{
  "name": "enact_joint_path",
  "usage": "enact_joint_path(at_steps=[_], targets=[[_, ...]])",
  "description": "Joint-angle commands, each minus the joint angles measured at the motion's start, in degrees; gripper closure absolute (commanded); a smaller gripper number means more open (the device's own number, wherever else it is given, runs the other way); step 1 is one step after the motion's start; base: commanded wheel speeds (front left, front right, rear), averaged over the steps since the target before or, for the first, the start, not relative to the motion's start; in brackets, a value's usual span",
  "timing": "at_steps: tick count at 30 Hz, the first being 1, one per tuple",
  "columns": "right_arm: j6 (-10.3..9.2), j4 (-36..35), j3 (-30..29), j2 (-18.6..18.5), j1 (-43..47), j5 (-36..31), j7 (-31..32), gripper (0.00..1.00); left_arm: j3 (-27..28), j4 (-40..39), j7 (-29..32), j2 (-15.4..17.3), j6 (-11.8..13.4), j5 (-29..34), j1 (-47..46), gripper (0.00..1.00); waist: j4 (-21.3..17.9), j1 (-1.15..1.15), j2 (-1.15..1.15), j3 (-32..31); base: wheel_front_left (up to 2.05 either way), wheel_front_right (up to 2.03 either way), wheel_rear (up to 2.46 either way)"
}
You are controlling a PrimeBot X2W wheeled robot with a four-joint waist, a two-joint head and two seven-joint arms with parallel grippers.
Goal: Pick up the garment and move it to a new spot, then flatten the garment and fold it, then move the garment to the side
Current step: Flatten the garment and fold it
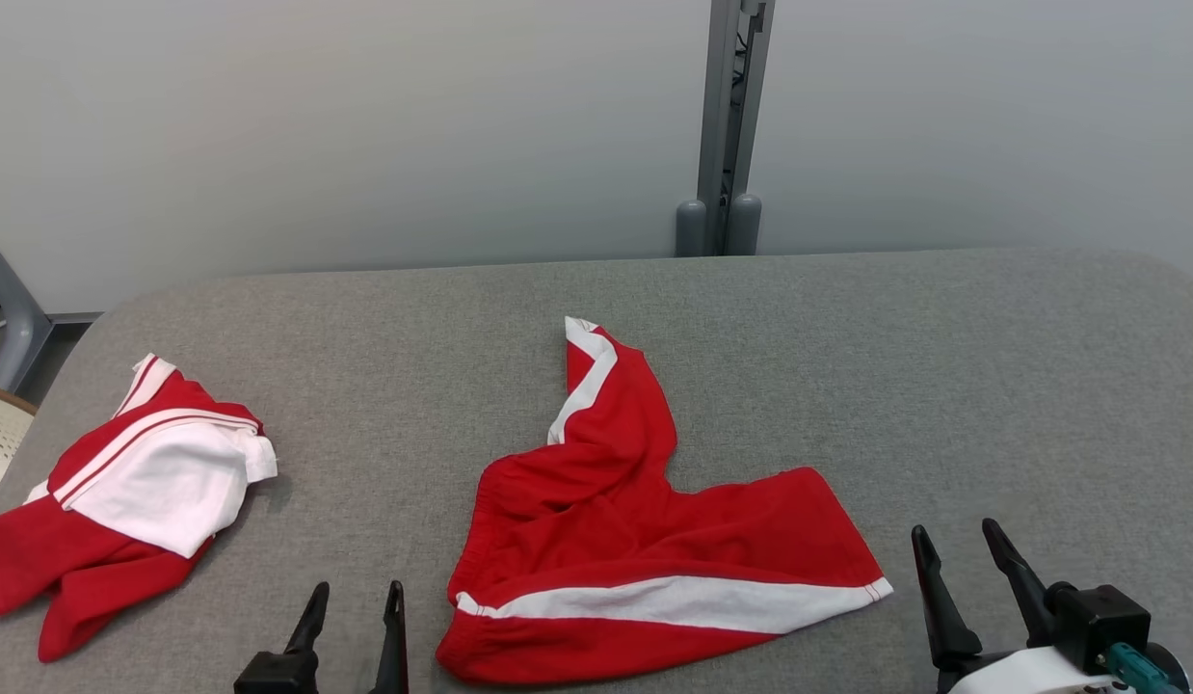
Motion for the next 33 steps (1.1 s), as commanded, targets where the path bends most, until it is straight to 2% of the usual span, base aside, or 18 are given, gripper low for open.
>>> enact_joint_path(at_steps=[1, 9, 17, 26, 33], targets=[[0.01, 0.2, 0.2, -0.2, 0.3, 0.0, 0.0, 0.0, -0.3, -0.3, 0.0, 0.2, -0.2, 0.0, 0.1, 0.0, 0.1, 0.0, 0.0, 0.0, 0.0, 0.0, 0.0], [0.01, 1.3, 0.8, -0.2, -0.6, 1.2, 0.0, 0.0, -5.1, 2.6, 0.0, 0.2, -3.0, -5.8, -2.8, 0.0, 0.1, 0.0, 0.0, 1.4, 0.0, 0.0, 0.0], [0.01, 2.4, 0.9, -0.2, -1.0, 2.1, 0.0, 0.0, -10.6, 9.9, 0.2, 0.2, -4.0, -13.1, -7.6, 0.0, -0.4, 0.0, 0.0, 2.7, 0.0, 0.0, 0.0], [0.01, 3.3, 0.9, -0.2, -1.4, 2.9, 0.0, 0.0, -15.2, 11.6, 4.6, 0.2, -2.8, -18.2, -11.6, 0.0, 0.0, 0.0, 0.0, 2.9, 0.0, 0.0, 0.0], [0.01, 3.4, 0.8, -0.2, -1.2, 3.2, 0.0, 0.0, -16.9, 9.1, 8.9, 0.5, -1.0, -18.4, -11.7, 0.0, 0.7, 0.0, 0.0, 2.7, 0.0, 0.0, 0.0]])
